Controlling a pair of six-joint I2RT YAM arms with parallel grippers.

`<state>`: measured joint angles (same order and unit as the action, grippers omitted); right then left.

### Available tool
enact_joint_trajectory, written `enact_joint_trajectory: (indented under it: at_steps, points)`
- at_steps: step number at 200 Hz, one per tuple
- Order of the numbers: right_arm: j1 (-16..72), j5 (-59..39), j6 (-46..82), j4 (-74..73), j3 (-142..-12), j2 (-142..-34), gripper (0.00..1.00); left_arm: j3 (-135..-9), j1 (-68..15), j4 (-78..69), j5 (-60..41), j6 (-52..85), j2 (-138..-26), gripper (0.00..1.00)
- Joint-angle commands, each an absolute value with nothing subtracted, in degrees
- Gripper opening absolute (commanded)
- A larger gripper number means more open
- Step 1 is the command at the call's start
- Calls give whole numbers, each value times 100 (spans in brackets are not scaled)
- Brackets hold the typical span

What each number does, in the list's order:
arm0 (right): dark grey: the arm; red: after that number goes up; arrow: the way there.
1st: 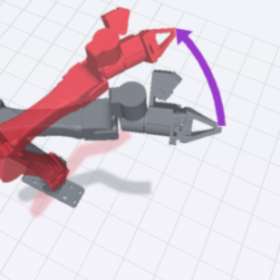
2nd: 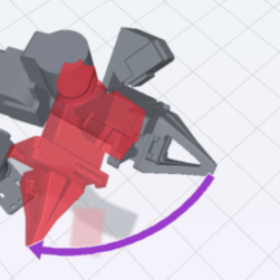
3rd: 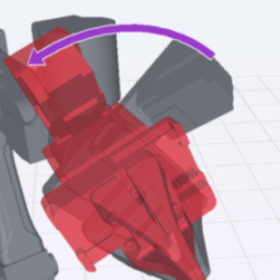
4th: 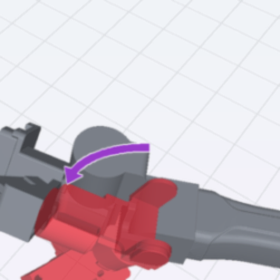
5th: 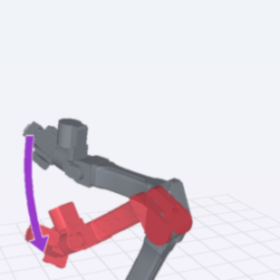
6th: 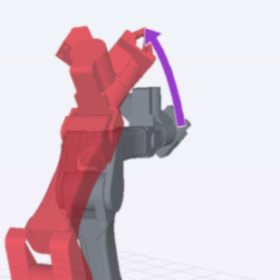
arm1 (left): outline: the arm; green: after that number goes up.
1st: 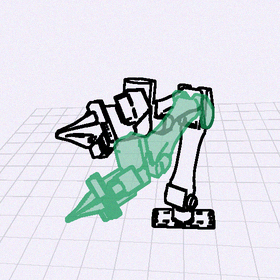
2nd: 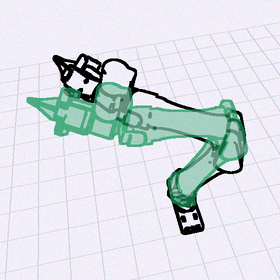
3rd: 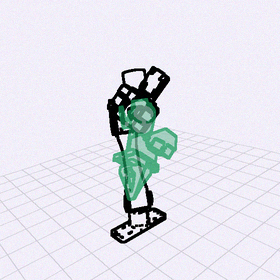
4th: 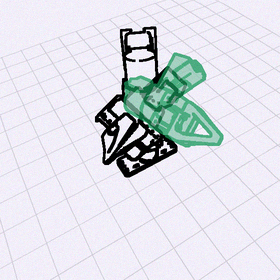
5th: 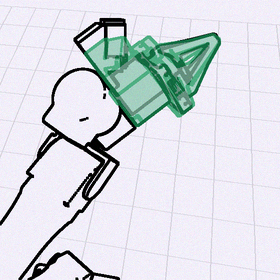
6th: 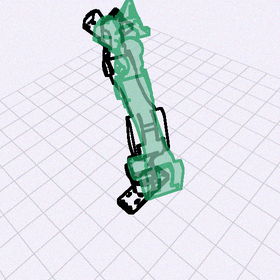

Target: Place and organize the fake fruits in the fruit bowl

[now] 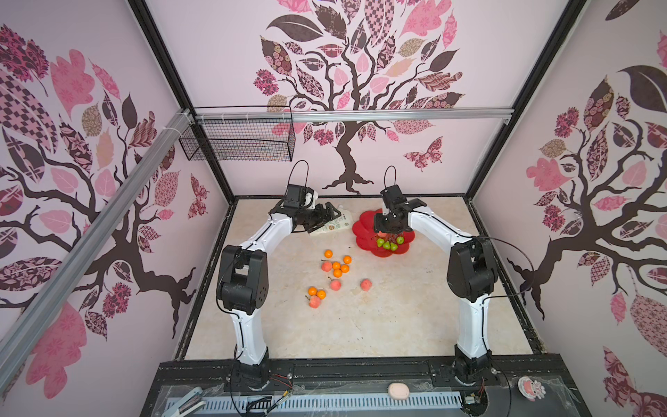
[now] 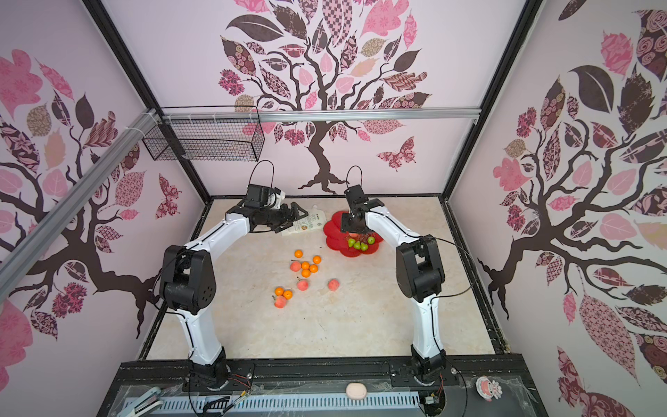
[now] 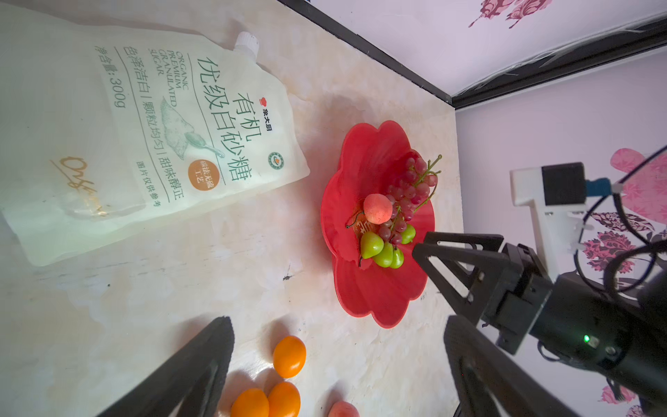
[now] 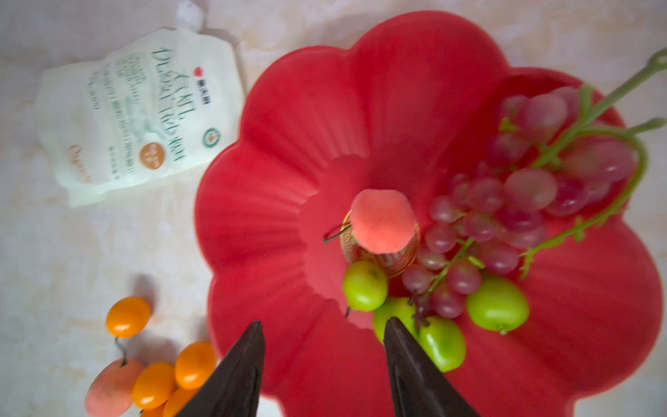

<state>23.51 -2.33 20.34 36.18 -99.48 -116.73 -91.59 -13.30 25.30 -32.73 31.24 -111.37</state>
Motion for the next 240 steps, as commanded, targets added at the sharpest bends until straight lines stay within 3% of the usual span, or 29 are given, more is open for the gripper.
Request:
enact_joint_trajectory:
  at_steps: [1, 32, 71, 91, 156, 180, 214, 240]
  points:
    - [2475, -506, 2248, 3563, -9435, -11004, 56, -9427, -1355, 2820, -3565, 2724, -10964, 95]
    - [2715, -475, 2278, 3612, -8758, -10430, 56, -9326, -1354, 2717, -3901, 2651, -10884, 96]
    - [2941, -518, 2450, 3447, -7648, -9850, 56, -9285, -1363, 2124, -5341, 2744, -11006, 98]
    - [2987, -648, 2665, 3212, -7153, -9513, 56, -9241, -1417, 2023, -5605, 2626, -10983, 98]
    - [3274, -945, 3630, 2386, -6003, -8656, 55, -9270, -1836, 3115, -4673, 764, -10639, 98]
    - [3326, -1020, 3916, 2167, -5660, -8454, 55, -8542, -2000, 2390, -4572, 400, -10149, 98]
    - [3375, -960, 4047, 2102, -5368, -8277, 55, -8024, -2083, 2241, -5167, -501, -9803, 98]
    - [3401, -1183, 4136, 1976, -5258, -8322, 56, -7717, -2184, 2804, -5734, -2095, -9477, 98]
